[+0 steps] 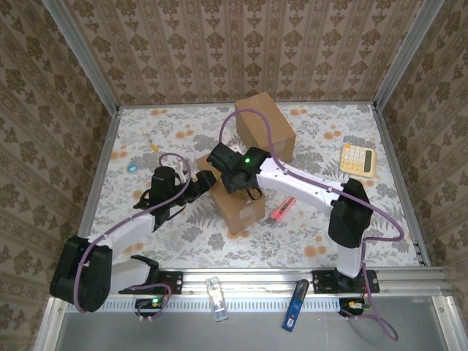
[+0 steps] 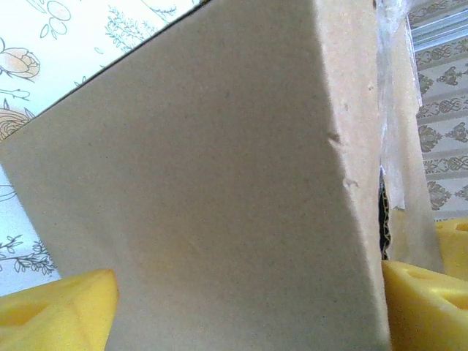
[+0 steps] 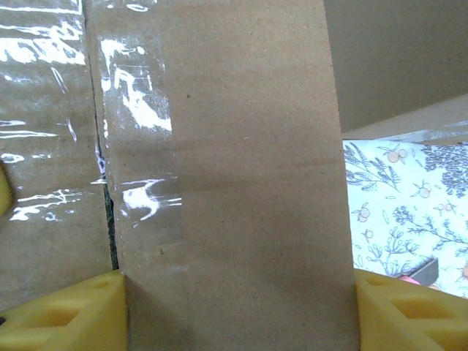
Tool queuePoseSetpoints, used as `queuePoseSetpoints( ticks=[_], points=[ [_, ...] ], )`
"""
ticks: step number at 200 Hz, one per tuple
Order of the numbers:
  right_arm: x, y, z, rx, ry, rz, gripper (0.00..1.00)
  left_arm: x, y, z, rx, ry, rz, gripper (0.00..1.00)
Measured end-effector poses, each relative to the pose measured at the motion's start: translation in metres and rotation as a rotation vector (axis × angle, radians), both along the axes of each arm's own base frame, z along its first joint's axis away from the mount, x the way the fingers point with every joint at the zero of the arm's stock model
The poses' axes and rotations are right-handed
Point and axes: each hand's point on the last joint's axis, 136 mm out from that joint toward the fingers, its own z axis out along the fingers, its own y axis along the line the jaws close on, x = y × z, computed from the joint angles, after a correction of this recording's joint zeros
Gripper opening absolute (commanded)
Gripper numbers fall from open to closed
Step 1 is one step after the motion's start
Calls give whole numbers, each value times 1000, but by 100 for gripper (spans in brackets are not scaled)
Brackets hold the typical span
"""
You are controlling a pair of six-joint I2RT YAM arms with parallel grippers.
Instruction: Unpack the express box
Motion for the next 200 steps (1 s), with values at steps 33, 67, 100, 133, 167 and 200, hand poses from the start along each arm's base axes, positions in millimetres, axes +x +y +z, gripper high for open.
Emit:
queuePoseSetpoints(
  ticks=[33, 67, 100, 133, 167, 200],
  points=[
    [-4, 0, 10, -70, -38, -2, 58, -4, 2, -1, -5, -8, 0, 90],
    [-6, 1, 16, -141, -58, -2, 72, -5, 3, -2, -14, -15, -7, 91],
    [1, -9, 24, -191, -97, -41, 89, -5, 0, -4, -23, -19, -29, 91],
    [4, -14, 24, -225, -110, -61, 89, -4, -4, -5, -33, -18, -46, 91],
    [6, -15, 25, -240, -124, -68, 77, -1, -6, -2, -34, -13, -56, 91],
    [9, -14, 23, -265, -145, -68, 66, 1, -8, -1, -27, -10, -62, 91]
  ],
)
